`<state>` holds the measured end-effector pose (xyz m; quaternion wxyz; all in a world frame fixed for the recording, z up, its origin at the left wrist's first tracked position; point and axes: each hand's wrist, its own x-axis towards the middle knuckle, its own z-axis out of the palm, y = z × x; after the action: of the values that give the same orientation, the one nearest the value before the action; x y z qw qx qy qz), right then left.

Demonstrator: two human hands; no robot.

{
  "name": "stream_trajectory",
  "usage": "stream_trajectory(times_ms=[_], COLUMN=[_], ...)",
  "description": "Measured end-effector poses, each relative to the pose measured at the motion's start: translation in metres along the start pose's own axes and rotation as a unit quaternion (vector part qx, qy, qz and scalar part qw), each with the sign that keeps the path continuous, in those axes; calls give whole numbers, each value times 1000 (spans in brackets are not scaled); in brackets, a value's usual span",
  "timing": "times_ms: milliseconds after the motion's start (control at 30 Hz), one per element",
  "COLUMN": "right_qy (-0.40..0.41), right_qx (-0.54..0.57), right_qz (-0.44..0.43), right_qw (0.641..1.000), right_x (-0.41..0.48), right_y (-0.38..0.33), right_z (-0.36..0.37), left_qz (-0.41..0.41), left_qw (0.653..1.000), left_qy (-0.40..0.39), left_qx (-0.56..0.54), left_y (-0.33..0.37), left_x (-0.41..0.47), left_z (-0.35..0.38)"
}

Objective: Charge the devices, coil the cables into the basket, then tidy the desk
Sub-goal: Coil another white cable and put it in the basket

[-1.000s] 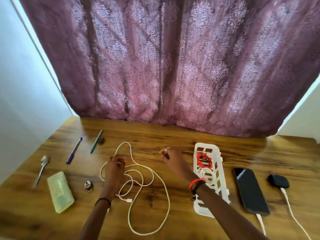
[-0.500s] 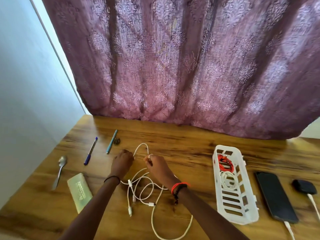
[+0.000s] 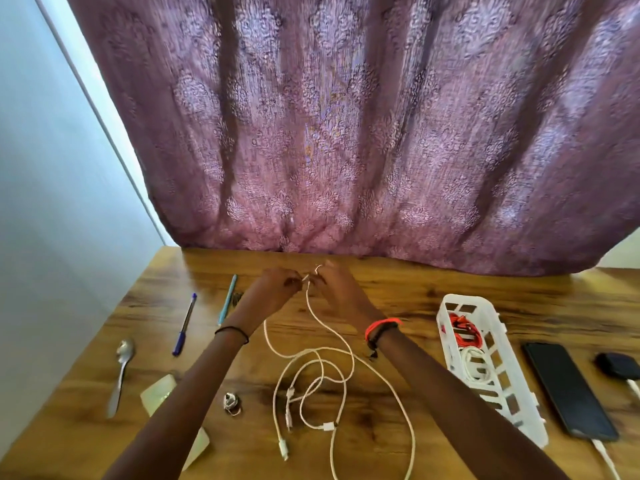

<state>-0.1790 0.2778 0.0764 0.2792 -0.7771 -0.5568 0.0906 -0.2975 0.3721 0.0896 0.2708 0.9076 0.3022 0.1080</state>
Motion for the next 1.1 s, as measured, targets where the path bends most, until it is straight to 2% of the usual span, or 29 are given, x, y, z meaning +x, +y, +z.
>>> stream_trajectory(times_ms=[100, 167, 267, 367, 500, 633, 800, 867, 967, 1100], right_qy=[31, 67, 135, 188, 212, 171, 112, 103, 132, 175], right_qx=[-43, -26, -15, -21, -32, -73, -83, -104, -114, -63], right_qz=[11, 11, 16, 29, 52, 35, -104, -117, -109, -99], right_qw=[999, 997, 991, 981, 975, 982, 985, 982, 979, 978], right_x=[13, 16, 16, 18, 20, 13, 3, 3, 2, -2], right_y=[7, 12, 23, 35, 46, 42, 24, 23, 28, 39], right_z=[-26, -48, -78, -99, -120, -124, -118, -122, -134, -144], left_qz=[2, -24, -25, 6, 45, 58, 65, 75, 78, 82], left_qw=[995, 980, 931, 895, 890, 894, 908, 909, 912, 914], left_qy=[-1, -20, -57, -93, -119, -65, -41, -36, -20, -28], left_qx=[-97, -195, -360, -436, -437, -439, -411, -409, -401, -396], left_y=[11, 18, 35, 48, 52, 58, 73, 79, 82, 80], left_x=[8, 8, 0, -7, -5, 11, 33, 36, 41, 41], left_z=[-16, -27, -42, -51, -51, -41, -21, -13, -5, 6])
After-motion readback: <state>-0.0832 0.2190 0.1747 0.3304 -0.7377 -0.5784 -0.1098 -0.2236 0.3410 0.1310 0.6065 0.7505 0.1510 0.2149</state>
